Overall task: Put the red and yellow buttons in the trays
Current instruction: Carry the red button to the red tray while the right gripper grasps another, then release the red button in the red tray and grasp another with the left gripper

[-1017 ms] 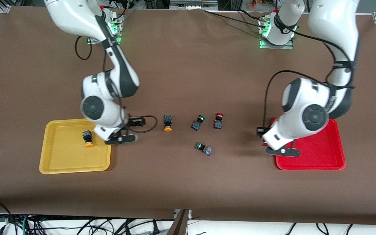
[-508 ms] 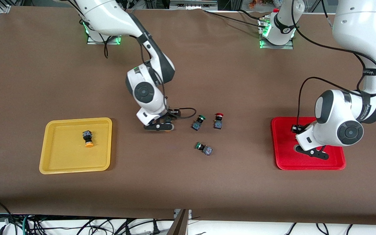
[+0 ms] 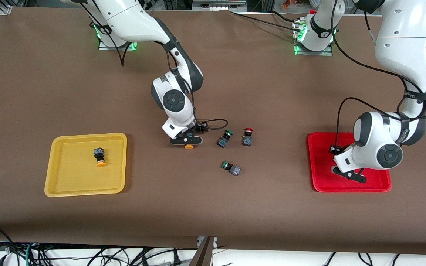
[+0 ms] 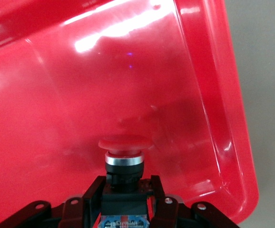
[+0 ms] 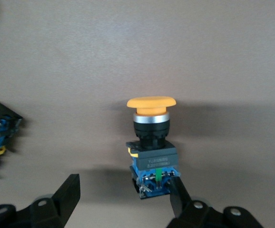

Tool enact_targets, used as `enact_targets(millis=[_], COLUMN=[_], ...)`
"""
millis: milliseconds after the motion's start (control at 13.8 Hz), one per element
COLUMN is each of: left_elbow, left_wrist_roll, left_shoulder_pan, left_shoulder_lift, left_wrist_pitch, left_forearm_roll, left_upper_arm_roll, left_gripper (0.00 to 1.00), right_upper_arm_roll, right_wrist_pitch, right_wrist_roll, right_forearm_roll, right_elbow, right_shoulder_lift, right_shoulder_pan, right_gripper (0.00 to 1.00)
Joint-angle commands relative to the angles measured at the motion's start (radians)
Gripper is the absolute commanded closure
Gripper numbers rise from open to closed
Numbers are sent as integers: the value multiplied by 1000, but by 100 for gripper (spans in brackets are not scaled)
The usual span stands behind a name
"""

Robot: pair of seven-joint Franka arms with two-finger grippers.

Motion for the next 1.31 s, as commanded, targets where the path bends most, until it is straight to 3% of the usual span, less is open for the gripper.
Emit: enact_targets(millis=[0,73,508,726,944,1235], left_elbow=[-52,-51,-31,-32,-37,-35], left_wrist_roll=[17,20,-3,-148,-338,-533], left_shoulder_pan=[2,2,-6,-7,-42,-174], left_shoulder_lift=[-16,-20,-158,-198,-148,-91], left_wrist_pitch=[46,39,-115,-192,-139,-19], left_forearm_roll=[11,12,5,-96,-111,-112], left_upper_arm_roll=[-7,-7,-38,-127,-217,-219], left_gripper=[31,0,0,0,0,0], right_upper_arm_roll=[-9,-9,-9,-8,-8,-8], right_wrist_pitch=[-81,-87,-63,-29,-24,-18], right_wrist_roll=[2,7,33,56,60,60], right_forearm_roll=[-65,-78,-84,-84,-82,-79], right_elbow=[5,5,-3,-4,-4,-4], right_shoulder_lift=[-29,-30,-12,5,5,7], right_shoulder_pan=[3,2,6,6,6,6], right_gripper=[15,15,15,16,32,71])
